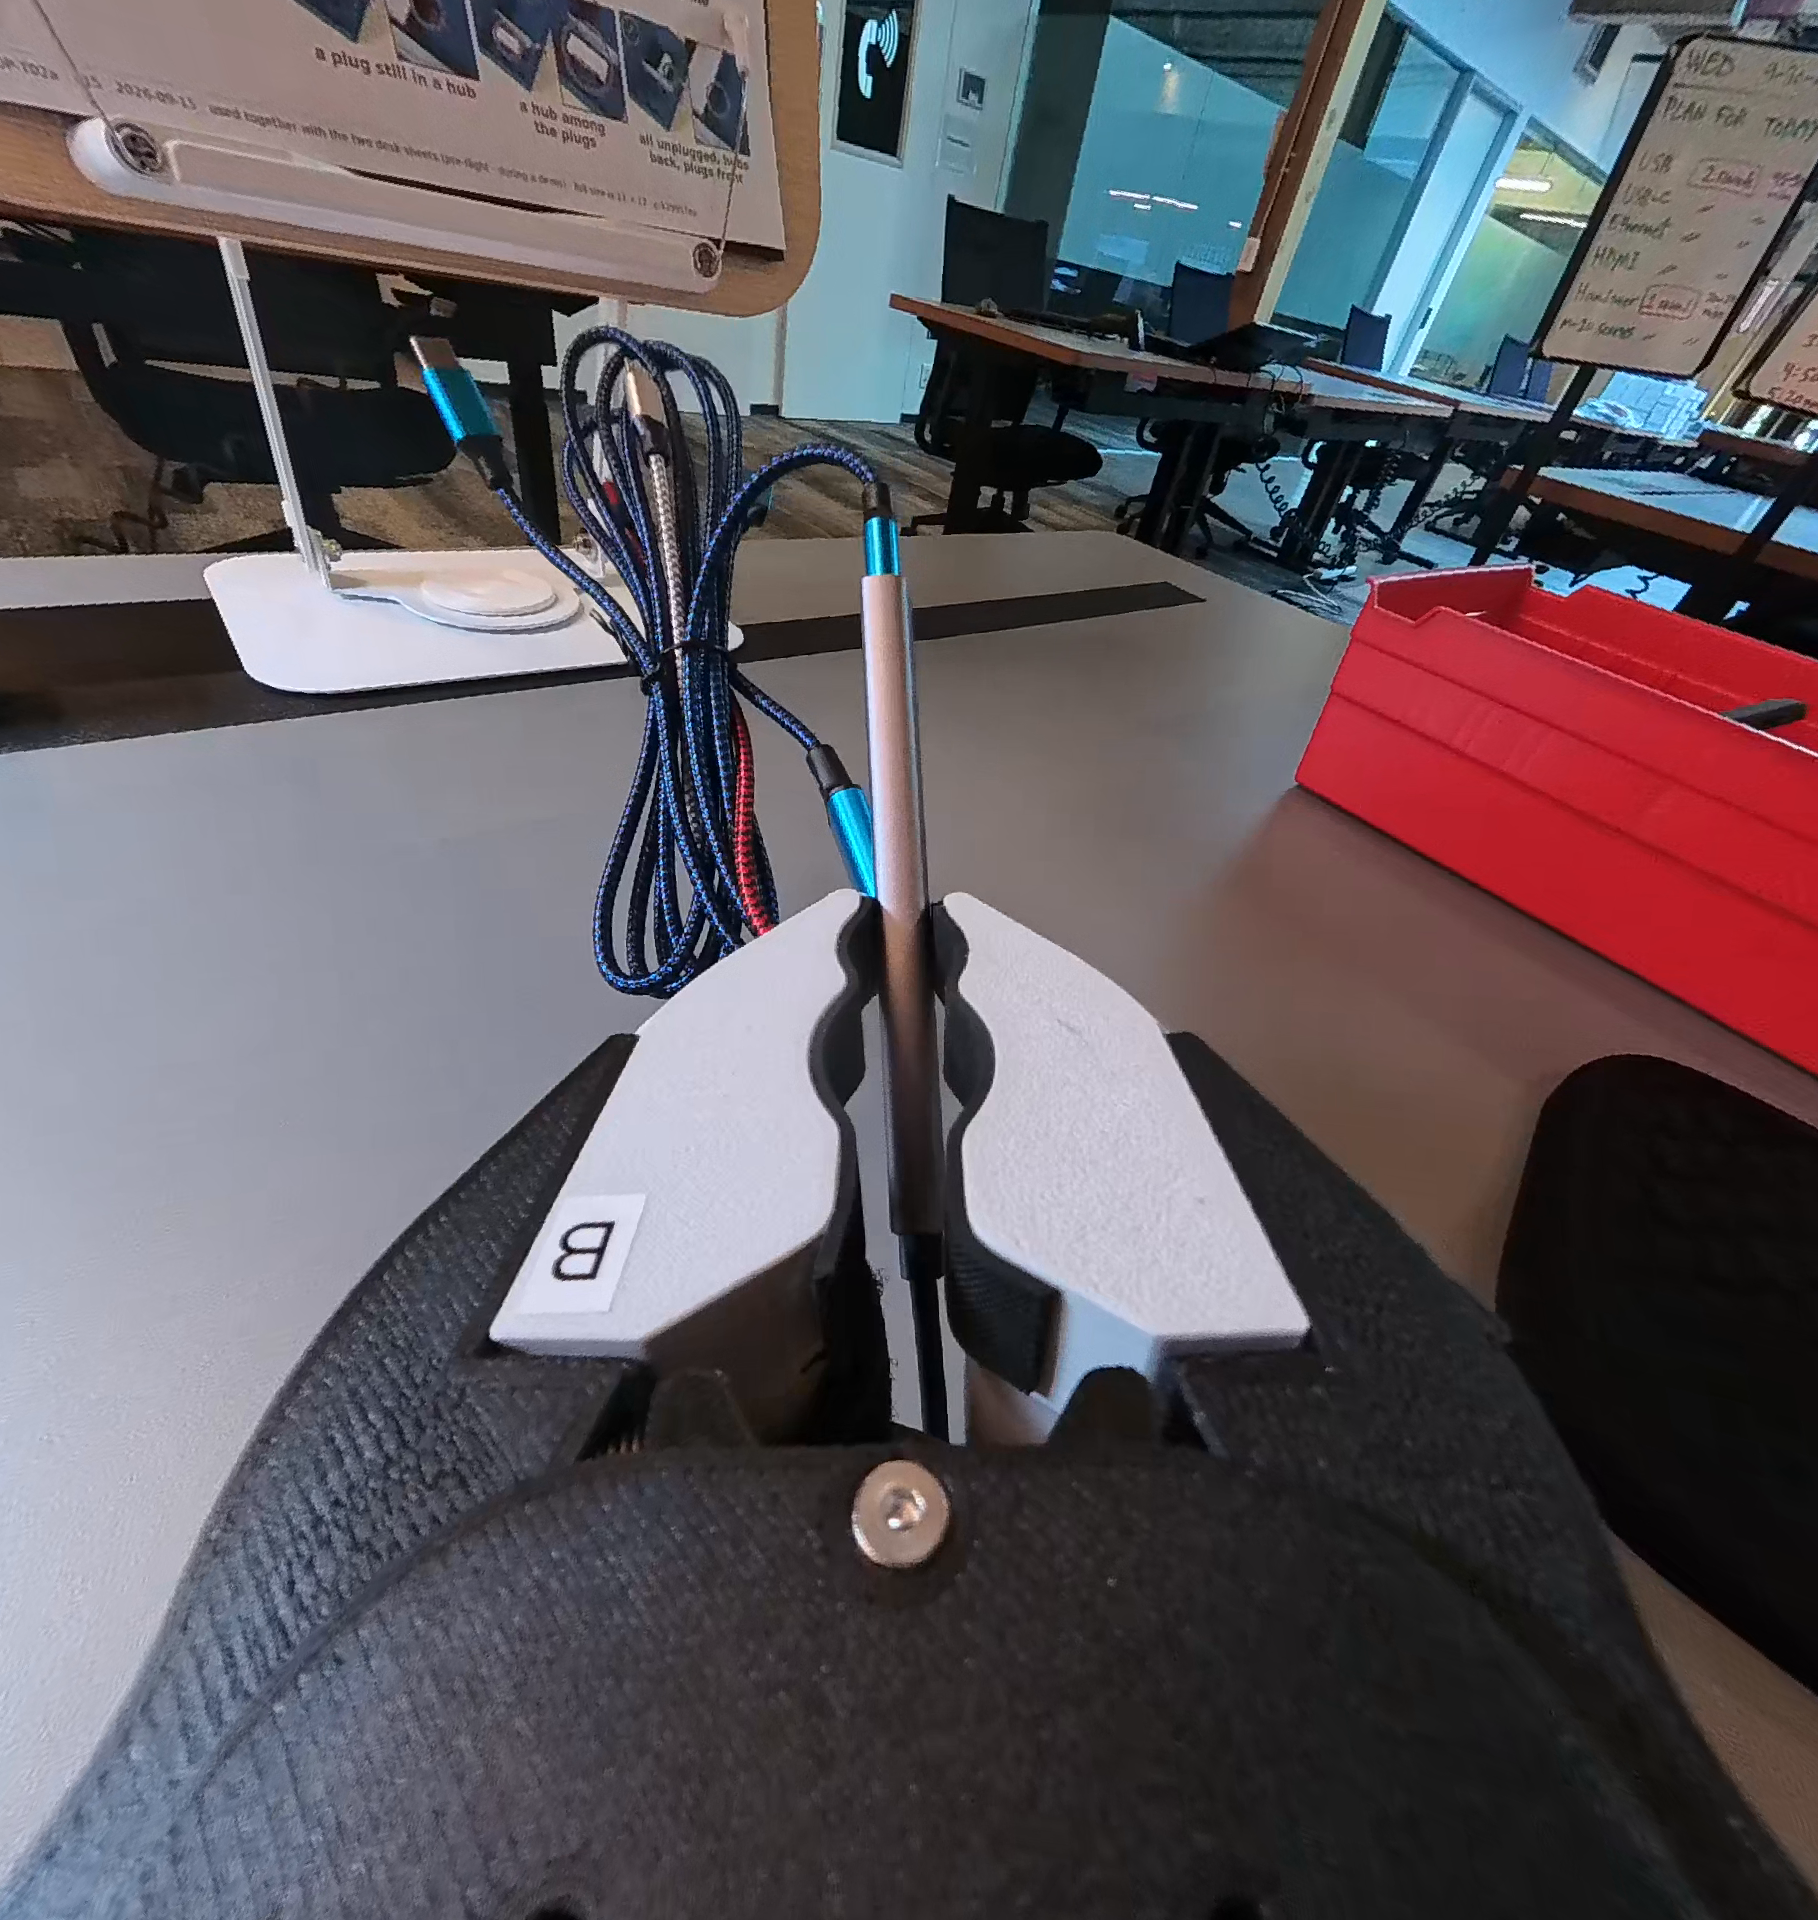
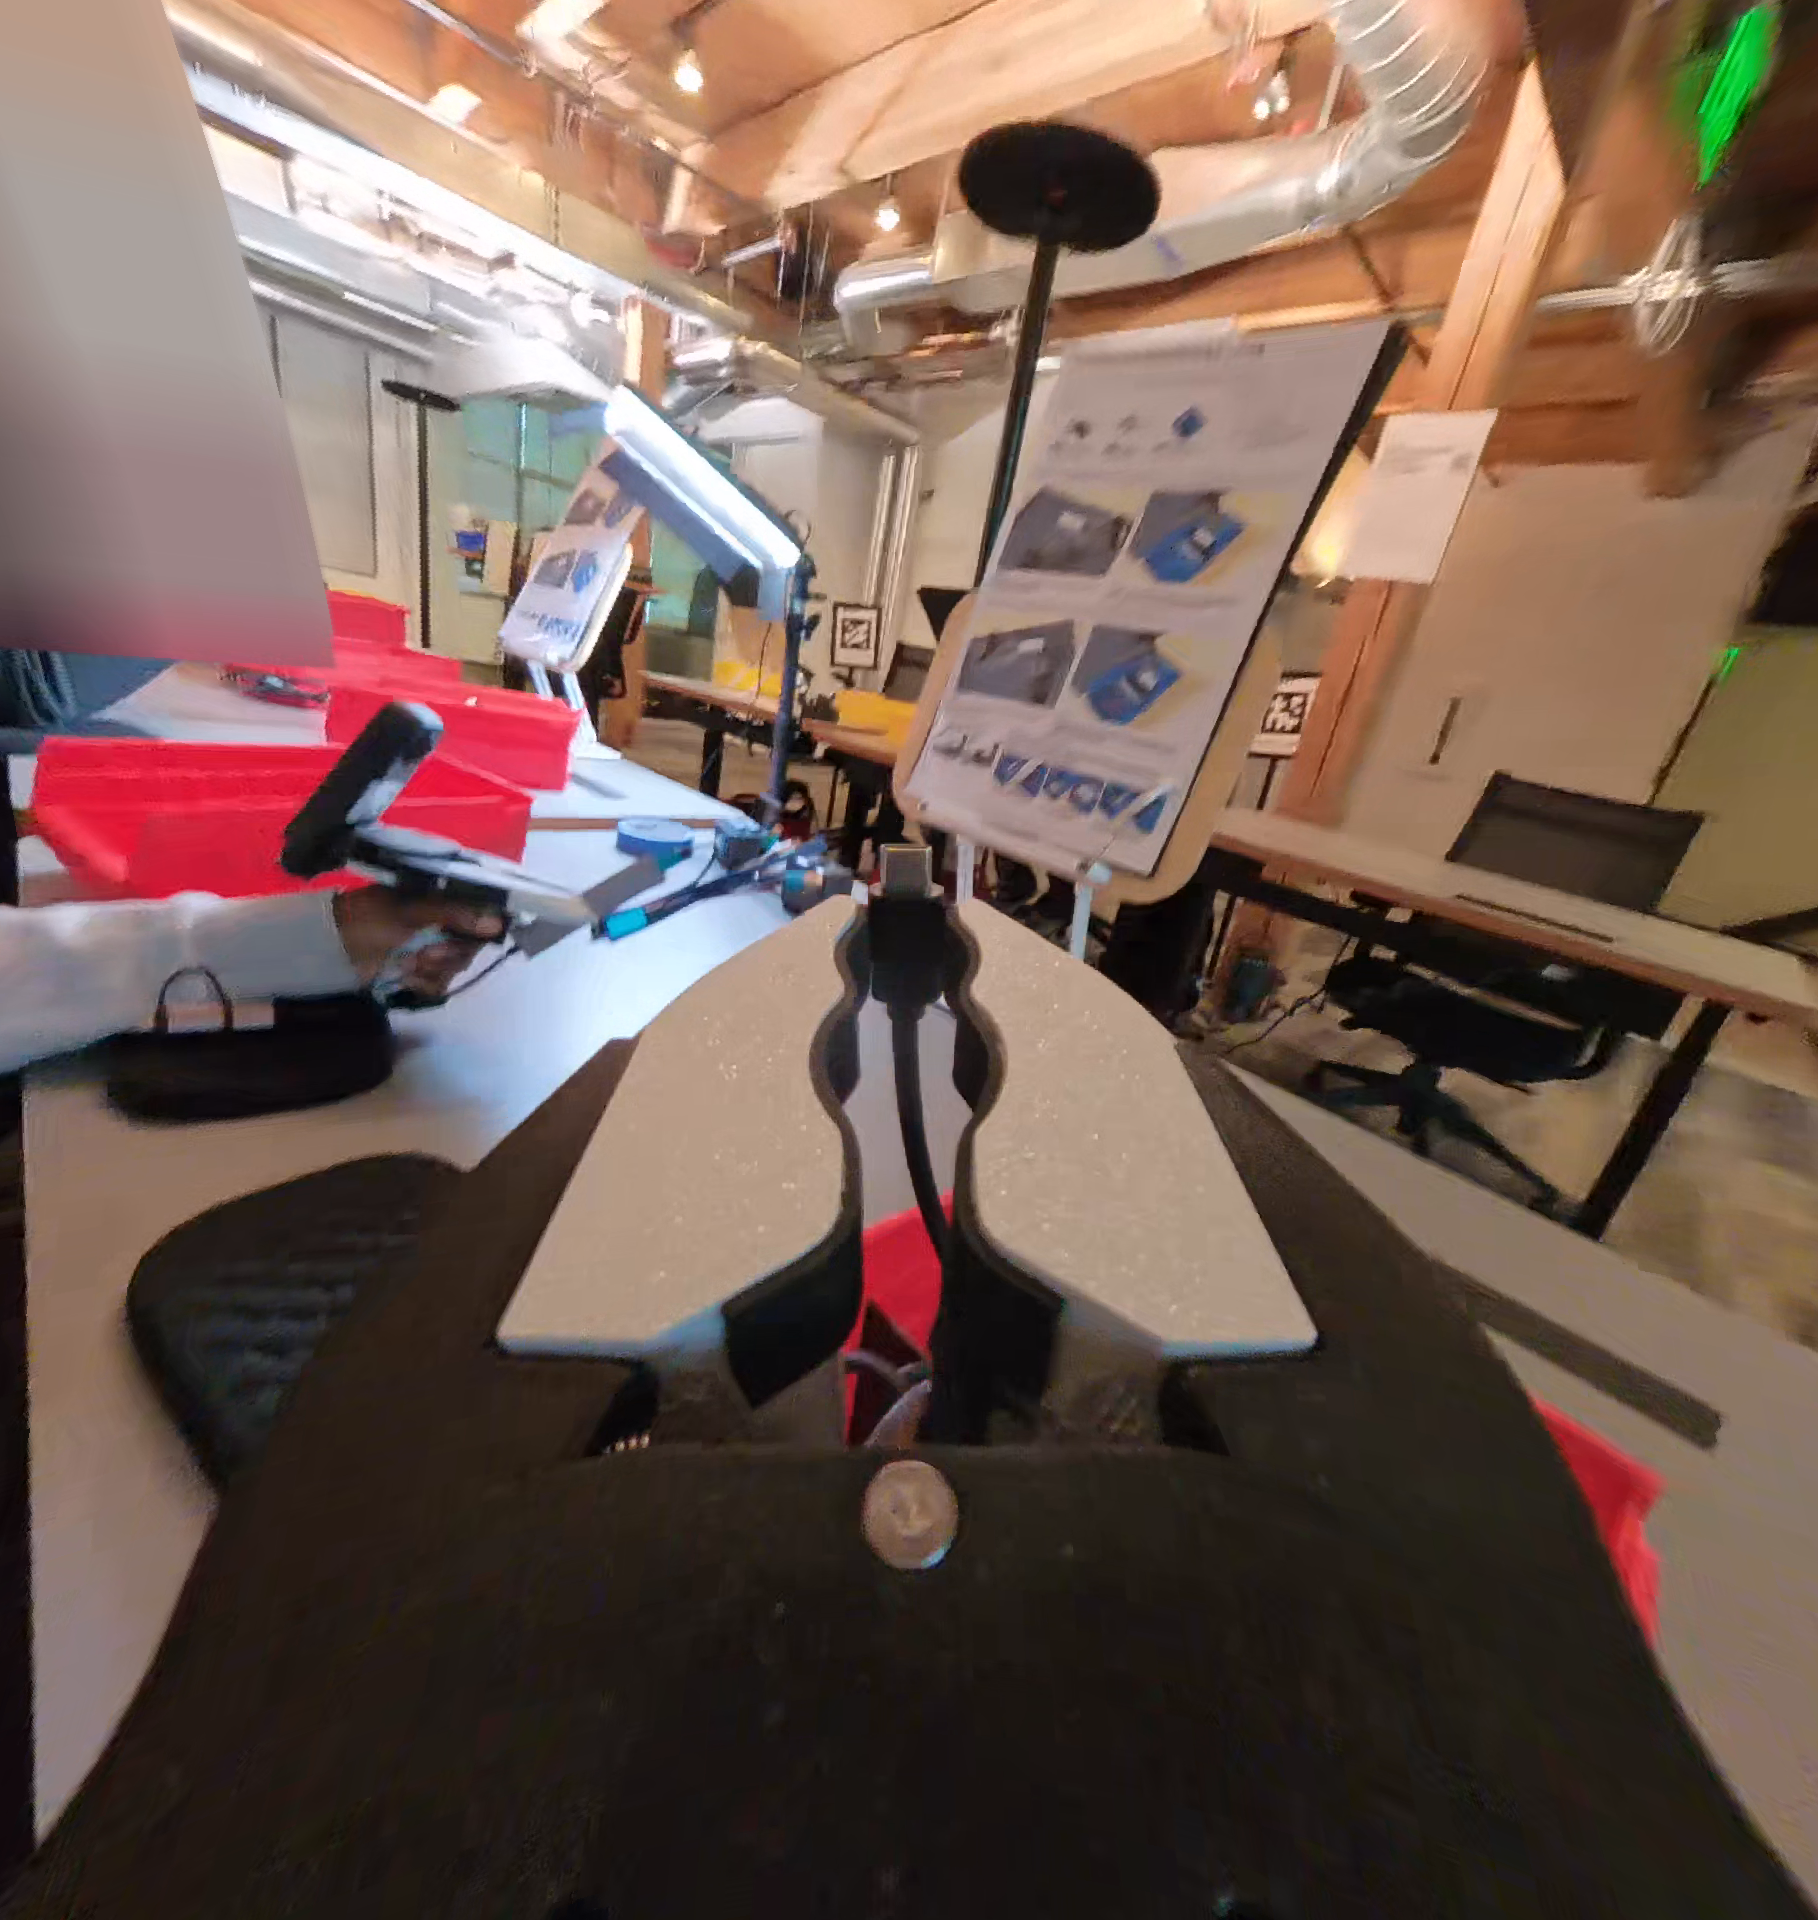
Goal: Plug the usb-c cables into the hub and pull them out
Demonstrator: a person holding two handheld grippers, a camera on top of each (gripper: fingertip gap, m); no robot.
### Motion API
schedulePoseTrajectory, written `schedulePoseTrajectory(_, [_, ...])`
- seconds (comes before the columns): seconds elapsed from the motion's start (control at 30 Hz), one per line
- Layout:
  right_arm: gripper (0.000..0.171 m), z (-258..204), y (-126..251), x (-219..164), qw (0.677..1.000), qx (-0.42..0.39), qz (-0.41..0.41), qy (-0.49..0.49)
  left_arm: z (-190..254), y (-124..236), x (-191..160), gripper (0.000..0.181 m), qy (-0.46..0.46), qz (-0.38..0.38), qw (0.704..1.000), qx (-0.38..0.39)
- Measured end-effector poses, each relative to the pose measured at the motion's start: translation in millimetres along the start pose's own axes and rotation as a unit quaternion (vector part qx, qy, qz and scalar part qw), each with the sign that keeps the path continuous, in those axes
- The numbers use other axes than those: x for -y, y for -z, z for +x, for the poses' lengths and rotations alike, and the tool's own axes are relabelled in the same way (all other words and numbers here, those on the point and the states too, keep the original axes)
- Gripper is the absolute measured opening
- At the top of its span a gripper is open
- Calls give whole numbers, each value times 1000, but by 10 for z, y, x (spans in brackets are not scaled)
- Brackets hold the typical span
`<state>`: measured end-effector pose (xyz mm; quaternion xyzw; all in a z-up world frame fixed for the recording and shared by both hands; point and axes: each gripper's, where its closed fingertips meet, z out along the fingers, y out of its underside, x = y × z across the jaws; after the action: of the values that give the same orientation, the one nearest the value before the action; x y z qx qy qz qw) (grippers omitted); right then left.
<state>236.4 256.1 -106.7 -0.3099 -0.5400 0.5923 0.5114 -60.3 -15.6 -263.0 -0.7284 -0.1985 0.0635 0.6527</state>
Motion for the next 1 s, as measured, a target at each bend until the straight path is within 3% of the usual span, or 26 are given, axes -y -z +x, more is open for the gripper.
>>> schedulePoseTrajectory(0.1, [13, -39, -48, -326, 999, 30, -18, -8, -4, -4, -15, 10, 1, -3, 1000, 0])
schedulePoseTrajectory(0.23, [13, -240, -153, -335, 988, 138, 1, -72, -12, -4, -18, 10, 1, -3, 1000, 2])
schedulePoseTrajectory(0.37, [14, -411, -204, -735, 966, 199, -141, -80, -14, 2, -10, 10, 1, -1, 1000, 2])
schedulePoseTrajectory(0.4, [19, -403, -216, -836, 963, 193, -174, -69, -12, 2, -11, 10, 1, -2, 1000, 1])
schedulePoseTrajectory(0.47, [52, -383, -262, -859, 962, 182, -187, -76, 1, -2, -15, 11, 0, -4, 1000, -2])
schedulePoseTrajectory(0.6, [86, -230, -331, -592, 973, 156, -125, -112, 14, 0, -14, 11, -7, -5, 1000, -2])
schedulePoseTrajectory(0.7, [110, -165, -303, -166, 973, 167, 4, -161, 14, 2, -13, 11, -9, -5, 1000, -1])
schedulePoseTrajectory(0.77, [118, -84, -220, 66, 966, 170, 70, -183, 15, -1, -20, 12, -9, -7, 1000, -2])
schedulePoseTrajectory(0.87, [128, 30, -136, 244, 963, 158, 107, -189, 14, -5, -28, 13, -10, -9, 1000, 0])
schedulePoseTrajectory(1.0, [124, 172, -103, 339, 971, 109, 120, -175, 15, -7, -34, 12, -10, -11, 1000, -1])
